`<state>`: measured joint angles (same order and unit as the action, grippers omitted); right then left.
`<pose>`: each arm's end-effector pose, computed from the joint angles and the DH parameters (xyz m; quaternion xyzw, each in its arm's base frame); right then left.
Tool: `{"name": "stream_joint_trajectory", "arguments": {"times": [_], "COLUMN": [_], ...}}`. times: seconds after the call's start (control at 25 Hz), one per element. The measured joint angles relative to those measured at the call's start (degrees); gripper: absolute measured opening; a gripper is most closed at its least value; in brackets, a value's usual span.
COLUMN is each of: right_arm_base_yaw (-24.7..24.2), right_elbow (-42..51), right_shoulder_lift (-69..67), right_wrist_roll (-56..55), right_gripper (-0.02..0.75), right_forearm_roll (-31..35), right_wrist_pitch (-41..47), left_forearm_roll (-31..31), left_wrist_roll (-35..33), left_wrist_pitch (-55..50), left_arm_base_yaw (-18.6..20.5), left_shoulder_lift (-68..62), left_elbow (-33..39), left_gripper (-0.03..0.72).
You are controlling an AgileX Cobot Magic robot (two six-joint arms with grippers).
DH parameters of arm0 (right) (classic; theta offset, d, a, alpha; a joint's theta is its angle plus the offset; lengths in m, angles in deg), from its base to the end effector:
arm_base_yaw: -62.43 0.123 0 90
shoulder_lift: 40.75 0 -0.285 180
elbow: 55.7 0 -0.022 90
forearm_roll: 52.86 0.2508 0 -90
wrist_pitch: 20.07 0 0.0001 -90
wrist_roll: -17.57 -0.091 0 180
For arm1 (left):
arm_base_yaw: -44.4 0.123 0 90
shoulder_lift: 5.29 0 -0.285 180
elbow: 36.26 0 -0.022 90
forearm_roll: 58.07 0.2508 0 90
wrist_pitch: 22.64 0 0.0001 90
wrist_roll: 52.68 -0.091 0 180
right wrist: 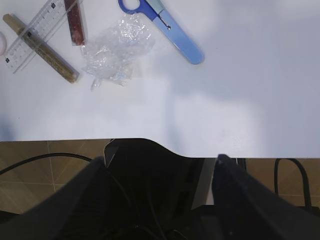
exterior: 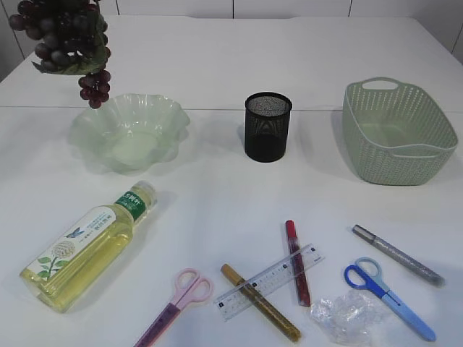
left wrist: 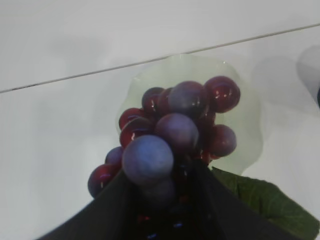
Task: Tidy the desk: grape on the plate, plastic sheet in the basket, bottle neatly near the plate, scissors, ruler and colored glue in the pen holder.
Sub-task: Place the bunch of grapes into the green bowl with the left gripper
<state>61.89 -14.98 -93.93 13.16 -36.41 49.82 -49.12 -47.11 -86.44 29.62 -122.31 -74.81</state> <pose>0.1067 0.0232 0.2721 0.0720 0.9776 0.1446 0.1347 0.4154 -0.0964 0.3775 0.0857 0.9396 0.0192 0.3310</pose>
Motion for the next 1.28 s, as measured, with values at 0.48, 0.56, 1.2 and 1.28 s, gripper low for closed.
{"name": "stream_joint_trajectory", "arguments": {"times": [0.48,0.56,1.2,1.28], "right_arm_base_yaw": [0.0,0.0,0.0,0.0], "right_elbow": [0.0,0.0,0.0,0.0], "right_shoulder_lift": [0.0,0.0,0.0,0.0], "right_wrist_roll": [0.0,0.0,-0.34,-0.38], "right_gripper": [0.512,0.512,0.512,0.512], "right_forearm_roll": [0.33,0.45,1.44,1.57], "right_wrist_pitch": [0.49,0.49,0.6,0.6], "left_forearm_roll": [-0.76,-0.76,-6.43,-7.3], "left_wrist_roll": [2.96,3.03,4.17,4.17], "left_wrist_pitch": [8.3,9.09,14.13,15.07], "left_arm_base_yaw": [0.26,0.39,4.55,4.55], "left_shoulder_lift": [-10.22,-12.07,-20.93,-21.42], "left_elbow": [0.0,0.0,0.0,0.0], "left_gripper": [0.247,0.248,0.249,0.249]}}
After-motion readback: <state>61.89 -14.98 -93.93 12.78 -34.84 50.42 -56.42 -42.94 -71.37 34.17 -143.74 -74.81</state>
